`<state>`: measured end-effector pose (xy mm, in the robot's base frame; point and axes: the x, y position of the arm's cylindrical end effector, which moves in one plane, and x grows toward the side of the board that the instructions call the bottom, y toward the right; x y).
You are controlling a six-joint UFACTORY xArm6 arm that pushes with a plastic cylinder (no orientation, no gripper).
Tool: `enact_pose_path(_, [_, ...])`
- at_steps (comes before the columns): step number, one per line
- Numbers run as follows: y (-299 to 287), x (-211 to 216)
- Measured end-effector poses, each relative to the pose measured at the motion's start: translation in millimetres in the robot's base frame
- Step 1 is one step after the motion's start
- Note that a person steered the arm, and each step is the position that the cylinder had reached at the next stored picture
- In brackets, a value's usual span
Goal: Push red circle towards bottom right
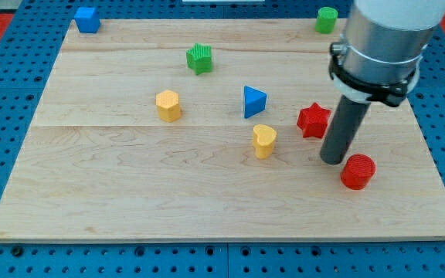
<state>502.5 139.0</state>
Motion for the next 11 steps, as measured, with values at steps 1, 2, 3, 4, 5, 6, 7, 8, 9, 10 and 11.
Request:
enact_pose_path(1, [-22, 0])
enact_pose_path(2, [-12, 2])
enact_pose_path(3, [15, 2])
enact_pose_path(4, [28, 2])
enact_pose_path(5, [28, 7])
enact_pose_path(6, [28, 13])
enact_pose_path(7, [29, 18])
enact_pose_path(8, [30, 21])
enact_pose_path(9, [31, 25])
enact_pose_path(10, [46, 28])
enact_pose_path(11, [56, 32])
